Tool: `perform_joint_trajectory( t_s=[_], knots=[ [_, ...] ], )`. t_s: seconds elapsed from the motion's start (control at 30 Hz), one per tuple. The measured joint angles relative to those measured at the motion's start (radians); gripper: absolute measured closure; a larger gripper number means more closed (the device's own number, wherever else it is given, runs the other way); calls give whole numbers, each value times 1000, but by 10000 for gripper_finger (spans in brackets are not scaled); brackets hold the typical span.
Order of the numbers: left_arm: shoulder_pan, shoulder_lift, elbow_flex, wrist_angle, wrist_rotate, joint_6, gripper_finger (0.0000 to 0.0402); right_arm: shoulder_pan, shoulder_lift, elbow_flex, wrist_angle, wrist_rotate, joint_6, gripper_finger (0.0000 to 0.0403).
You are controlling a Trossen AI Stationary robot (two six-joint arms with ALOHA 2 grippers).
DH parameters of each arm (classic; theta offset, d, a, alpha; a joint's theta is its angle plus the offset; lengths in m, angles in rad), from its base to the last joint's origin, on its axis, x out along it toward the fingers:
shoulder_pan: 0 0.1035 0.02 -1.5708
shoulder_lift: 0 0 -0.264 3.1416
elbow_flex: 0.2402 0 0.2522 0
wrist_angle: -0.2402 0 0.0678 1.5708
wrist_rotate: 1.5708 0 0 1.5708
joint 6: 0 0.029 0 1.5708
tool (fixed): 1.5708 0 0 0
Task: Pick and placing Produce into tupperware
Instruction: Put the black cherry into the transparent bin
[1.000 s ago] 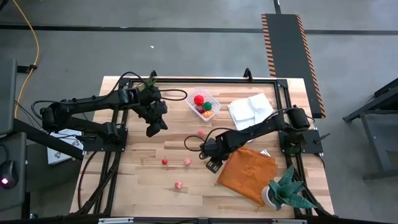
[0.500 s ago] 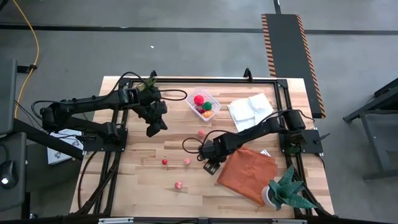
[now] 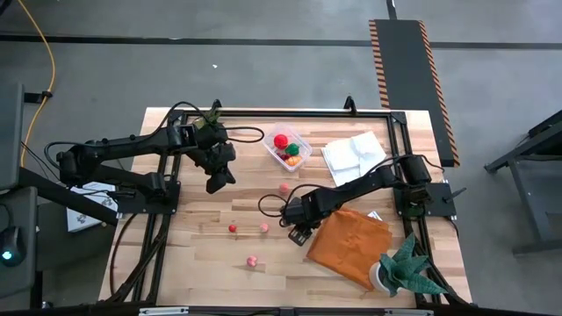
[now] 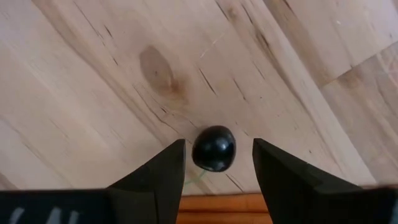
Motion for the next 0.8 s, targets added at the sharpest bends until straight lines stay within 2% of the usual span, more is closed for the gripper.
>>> perform_joint_trajectory(
  t_s=[0.8],
  knots=[
    [0,0,0,-11,2,1,401,-11,15,0,17,2,1,226]
  ],
)
